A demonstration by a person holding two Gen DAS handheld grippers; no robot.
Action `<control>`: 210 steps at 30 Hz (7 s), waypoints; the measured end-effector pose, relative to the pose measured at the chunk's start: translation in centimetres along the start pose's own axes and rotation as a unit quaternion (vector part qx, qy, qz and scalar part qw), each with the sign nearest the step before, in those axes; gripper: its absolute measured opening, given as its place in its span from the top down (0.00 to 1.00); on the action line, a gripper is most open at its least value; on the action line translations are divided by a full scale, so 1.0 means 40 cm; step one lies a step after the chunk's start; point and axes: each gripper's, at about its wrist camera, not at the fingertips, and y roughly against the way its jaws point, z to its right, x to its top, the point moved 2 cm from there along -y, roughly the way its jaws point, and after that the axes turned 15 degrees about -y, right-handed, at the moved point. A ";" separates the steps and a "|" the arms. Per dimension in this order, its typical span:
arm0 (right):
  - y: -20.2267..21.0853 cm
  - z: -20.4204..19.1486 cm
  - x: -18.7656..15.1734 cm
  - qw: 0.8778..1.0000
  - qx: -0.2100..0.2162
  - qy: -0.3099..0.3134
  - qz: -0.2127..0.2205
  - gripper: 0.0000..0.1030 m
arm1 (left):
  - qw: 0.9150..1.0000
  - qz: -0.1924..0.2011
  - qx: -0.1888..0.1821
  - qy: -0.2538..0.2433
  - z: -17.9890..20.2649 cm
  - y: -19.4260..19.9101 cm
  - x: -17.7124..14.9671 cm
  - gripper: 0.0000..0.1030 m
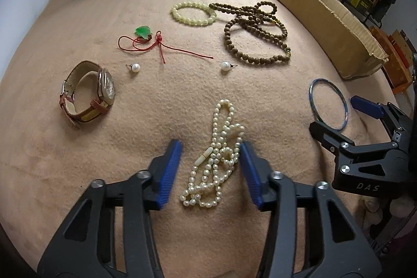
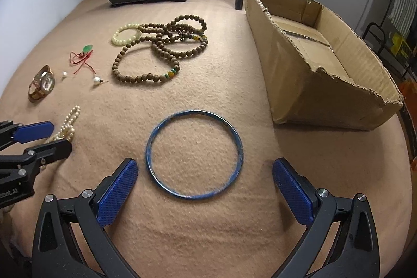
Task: Organize jewelry
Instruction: 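Grasp the pearl necklace with the left tool while the right tool grasps the blue bangle, then carry both items over the cardboard box and open both tools to drop them, then grasp the leather watch with the left tool while the right tool grasps the wooden mala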
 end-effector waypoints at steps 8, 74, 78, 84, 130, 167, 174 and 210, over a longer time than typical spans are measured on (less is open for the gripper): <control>0.009 -0.018 -0.013 1.000 0.021 0.015 0.004 0.25 | 1.000 -0.004 -0.012 0.017 -0.012 0.003 -0.001 0.87; 0.141 0.331 0.319 0.992 0.015 -0.080 0.095 0.31 | 0.983 0.138 -0.120 -0.013 0.279 0.059 0.592 0.94; 0.127 0.346 0.324 0.992 0.014 -0.086 0.090 0.31 | 0.985 0.128 -0.113 -0.015 0.297 0.023 0.622 0.94; 0.116 0.360 0.332 0.992 0.019 -0.093 0.086 0.31 | 0.989 0.113 -0.097 -0.020 0.307 -0.017 0.631 0.94; 0.286 0.208 0.320 0.989 0.009 -0.034 0.146 0.24 | 0.987 0.159 -0.008 0.001 0.103 0.261 0.463 0.60; -0.033 -0.179 0.287 0.995 0.083 0.007 -0.051 0.22 | 0.983 -0.006 0.009 0.182 -0.390 0.085 0.001 0.59; -0.116 -0.195 0.284 0.995 0.061 -0.009 -0.075 0.22 | 0.985 -0.019 0.009 0.171 -0.378 0.050 0.009 0.59; -0.168 -0.213 0.284 0.997 0.055 0.006 -0.061 0.94 | 0.985 -0.035 0.055 0.157 -0.362 0.013 0.030 0.92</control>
